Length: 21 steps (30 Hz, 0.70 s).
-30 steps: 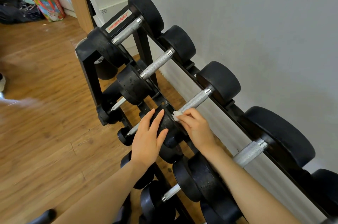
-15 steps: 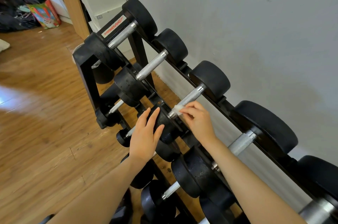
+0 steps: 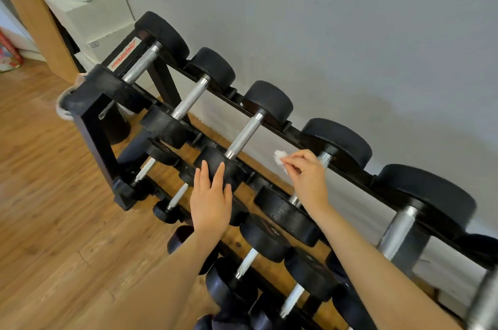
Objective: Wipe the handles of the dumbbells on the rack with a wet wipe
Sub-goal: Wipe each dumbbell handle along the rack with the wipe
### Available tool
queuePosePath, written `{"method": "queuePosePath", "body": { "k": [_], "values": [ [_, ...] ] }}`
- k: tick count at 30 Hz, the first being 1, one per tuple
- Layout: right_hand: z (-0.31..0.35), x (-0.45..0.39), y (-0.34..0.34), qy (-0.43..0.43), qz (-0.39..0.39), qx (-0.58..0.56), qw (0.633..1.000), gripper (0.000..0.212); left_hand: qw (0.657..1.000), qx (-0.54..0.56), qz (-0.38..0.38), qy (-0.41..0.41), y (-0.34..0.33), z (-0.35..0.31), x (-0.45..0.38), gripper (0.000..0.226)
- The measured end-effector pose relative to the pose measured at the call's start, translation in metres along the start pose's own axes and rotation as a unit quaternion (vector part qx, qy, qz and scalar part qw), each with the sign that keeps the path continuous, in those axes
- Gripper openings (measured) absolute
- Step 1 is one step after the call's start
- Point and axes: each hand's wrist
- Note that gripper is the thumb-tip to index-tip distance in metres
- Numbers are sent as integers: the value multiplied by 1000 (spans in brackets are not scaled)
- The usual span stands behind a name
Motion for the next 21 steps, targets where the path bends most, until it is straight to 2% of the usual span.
{"method": "queuePosePath", "body": {
  "k": [2, 6, 11, 14, 21],
  "values": [
    [-2, 15, 8, -21, -23, 9, 999, 20, 999, -28, 9, -13, 1, -2, 6, 52],
    [-8, 33, 18, -45, -72, 19, 996, 19, 999, -9, 40, -21, 1, -17, 13, 49],
    [-17, 39, 30, -55, -111, -1, 992, 19, 995, 31, 50, -77, -3, -57, 35, 49],
    [-26, 39, 36, -55, -115, -16, 992, 19, 995, 57, 53, -65, -15, -79, 47, 48],
    [-51, 46, 51, -47, -106, 1, 993, 19, 997, 68, 3, -27, -47, -123, 69, 46]
  ]
}}
Point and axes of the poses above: each hand's wrist, its own x-axis away from the middle knuckle, its own y-axis out of the back of the hand, z = x × y, and after that the axes turned 1 degree about x, right-handed
